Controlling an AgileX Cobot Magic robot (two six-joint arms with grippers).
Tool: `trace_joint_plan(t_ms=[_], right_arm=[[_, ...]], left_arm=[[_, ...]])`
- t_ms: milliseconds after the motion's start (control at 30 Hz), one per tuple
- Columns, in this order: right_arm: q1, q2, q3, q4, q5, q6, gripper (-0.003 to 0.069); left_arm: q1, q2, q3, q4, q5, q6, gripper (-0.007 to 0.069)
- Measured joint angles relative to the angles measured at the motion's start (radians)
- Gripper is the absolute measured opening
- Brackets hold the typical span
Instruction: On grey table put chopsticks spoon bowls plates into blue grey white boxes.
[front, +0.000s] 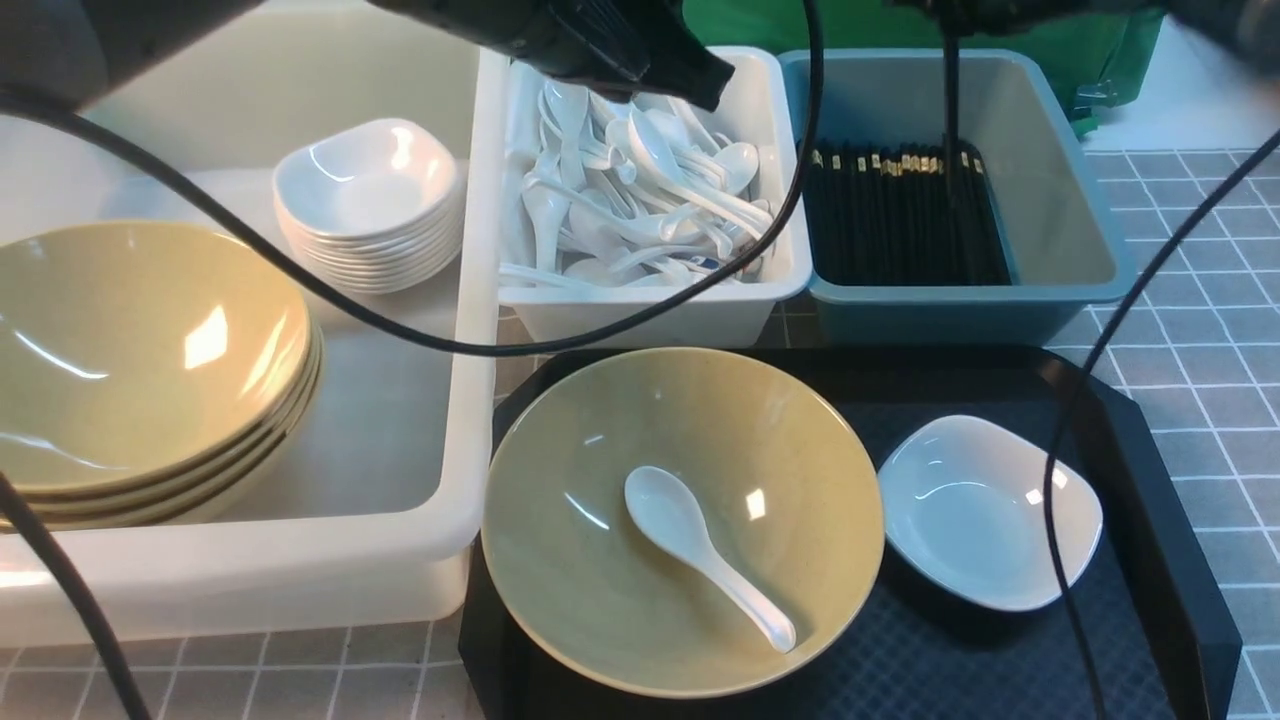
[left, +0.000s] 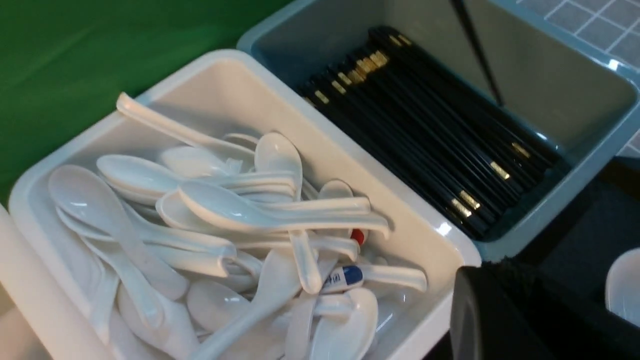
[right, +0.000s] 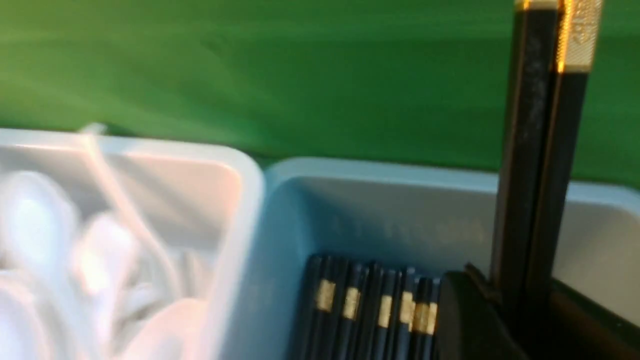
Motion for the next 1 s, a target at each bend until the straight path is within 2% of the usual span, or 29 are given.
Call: trace_joint_plan(t_ms=[100, 167, 200, 233, 300, 367, 433, 500, 667, 800, 1000], right_arm=[[-0.012, 0.045, -0.003, 0.0, 0.008, 0.007, 0.0183], [-0.022, 0.077, -0.003, 0.0, 0.066, 0.008, 0.0256], [-0.023, 0.077, -0.003, 0.0, 0.072, 0.008, 0.0264], [-0.024, 0.079, -0.003, 0.002, 0.125, 0.003, 0.0332], [-0.024, 0.07, -0.014, 0.011, 0.203, -0.015, 0.0405], [-0.024, 0.056, -0.037, 0.035, 0.291, -0.063, 0.0457], [-0.024, 0.027, -0.078, 0.087, 0.405, -0.184, 0.0501], [-0.018, -0.023, -0.126, 0.156, 0.545, -0.342, 0.0517], [0.01, -0.119, -0.152, 0.237, 0.749, -0.514, 0.0523], [0.056, -0.217, -0.067, 0.248, 0.778, -0.563, 0.0524], [0.178, -0.36, 0.166, 0.251, 0.785, -0.659, 0.0524]], left_arm=[[0.0, 0.0, 0.0, 0.0, 0.027, 0.006, -0.0011], [0.0, 0.0, 0.0, 0.0, 0.065, 0.008, -0.0011], [0.0, 0.0, 0.0, 0.0, 0.072, 0.008, -0.0011], [0.0, 0.0, 0.0, 0.0, 0.103, 0.008, -0.0011], [0.0, -0.001, 0.0, 0.0, 0.138, 0.008, -0.0011], [0.0, -0.01, 0.003, -0.002, 0.169, 0.008, -0.0011], [0.0, -0.032, 0.02, -0.007, 0.187, 0.008, -0.0011], [0.0, -0.092, 0.077, -0.008, 0.191, 0.008, -0.0011], [0.0, -0.268, 0.248, -0.008, 0.181, 0.008, -0.0011], [0.0, -0.412, 0.421, -0.009, 0.172, 0.008, -0.0011], [0.0, -0.591, 0.657, -0.016, 0.139, -0.037, -0.0011]])
